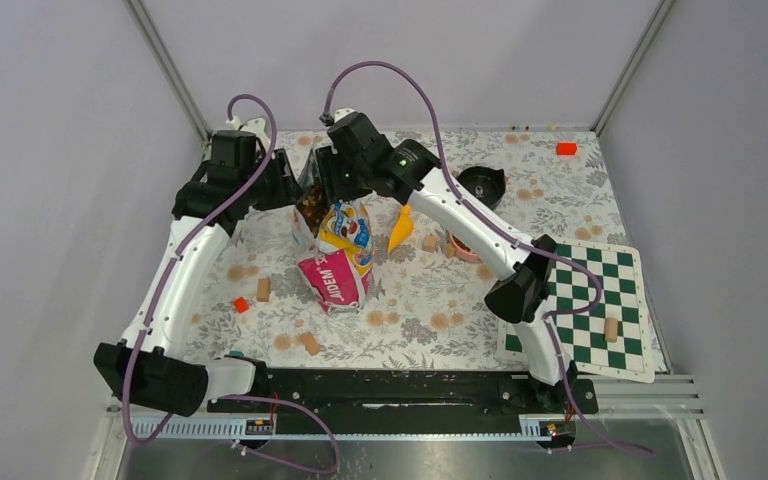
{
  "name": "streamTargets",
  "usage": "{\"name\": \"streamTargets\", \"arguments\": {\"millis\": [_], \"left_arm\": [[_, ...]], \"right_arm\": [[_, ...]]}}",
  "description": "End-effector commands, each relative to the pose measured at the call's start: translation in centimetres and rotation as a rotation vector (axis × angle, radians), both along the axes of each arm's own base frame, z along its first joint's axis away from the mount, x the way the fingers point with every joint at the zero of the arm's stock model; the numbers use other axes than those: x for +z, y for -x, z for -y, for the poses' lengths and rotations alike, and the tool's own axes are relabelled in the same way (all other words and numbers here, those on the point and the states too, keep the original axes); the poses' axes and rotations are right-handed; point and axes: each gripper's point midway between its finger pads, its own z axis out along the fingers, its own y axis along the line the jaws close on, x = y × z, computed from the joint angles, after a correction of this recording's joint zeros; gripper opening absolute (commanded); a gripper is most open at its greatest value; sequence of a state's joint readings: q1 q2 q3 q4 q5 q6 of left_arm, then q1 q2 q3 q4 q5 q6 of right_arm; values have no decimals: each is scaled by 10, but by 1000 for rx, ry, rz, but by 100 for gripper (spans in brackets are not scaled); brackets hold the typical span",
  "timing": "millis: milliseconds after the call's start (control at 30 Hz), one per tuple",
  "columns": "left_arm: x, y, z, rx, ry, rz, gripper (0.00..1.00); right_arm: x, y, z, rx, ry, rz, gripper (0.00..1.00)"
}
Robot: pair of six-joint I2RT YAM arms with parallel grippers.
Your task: Serve the pet food
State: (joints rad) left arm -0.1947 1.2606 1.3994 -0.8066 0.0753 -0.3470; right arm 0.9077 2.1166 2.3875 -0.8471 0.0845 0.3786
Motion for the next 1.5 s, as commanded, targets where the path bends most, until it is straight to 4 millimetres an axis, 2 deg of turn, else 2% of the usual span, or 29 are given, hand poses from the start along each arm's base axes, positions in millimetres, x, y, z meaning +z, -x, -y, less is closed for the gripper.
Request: {"name": "streamTargets", "arguments": {"millis": [0, 100, 133, 167, 200, 333, 467, 667, 833, 1000, 1100, 1200, 1233, 1300, 1333, 1367, 1400, 1467], "left_arm": [[-2, -11, -7, 43, -16, 11, 33], [6, -10, -6, 7, -26, 39, 5], [10, -11, -6, 7, -32, 50, 0], [14, -12, -8, 7, -39, 60, 0], [19, -13, -9, 8, -48, 72, 0], [43, -17, -23, 59, -102, 119, 0], [78, -16, -40, 133, -149, 210, 0], [120, -10, -60, 210, -194, 320, 0], [138, -6, -66, 229, -216, 355, 0], [146, 1, -69, 235, -216, 366, 0], [131, 2, -69, 237, -215, 333, 0], [110, 2, -71, 248, -194, 287, 0], [103, 1, -72, 245, -188, 273, 8], [100, -1, -71, 245, -171, 273, 41], [102, -3, -71, 243, -166, 280, 54], [106, -4, -70, 243, -160, 292, 62], [110, -5, -69, 241, -153, 303, 66], [120, -7, -67, 236, -139, 328, 70]], "right_arm": [[8, 0, 4, 4, 16, 10, 43], [14, -1, 17, 5, 70, 40, 19], [19, -3, 24, -3, 93, 62, 10], [24, -4, 32, -12, 113, 82, 2], [30, -6, 39, -23, 131, 105, 0], [62, -14, 69, -69, 186, 227, 0], [100, -19, 86, -102, 169, 341, 0], [143, -20, 98, -148, 101, 439, 0], [165, -18, 106, -174, 57, 478, 0], [174, -11, 111, -194, 15, 471, 0], [167, -11, 111, -212, 20, 449, 0], [147, -15, 109, -217, 55, 412, 0], [140, -16, 107, -213, 66, 399, 7], [127, -16, 102, -204, 84, 370, 37], [124, -17, 101, -203, 87, 364, 50], [124, -17, 100, -203, 85, 363, 58], [128, -19, 102, -207, 74, 369, 67], [135, -24, 108, -236, 51, 372, 74]]}}
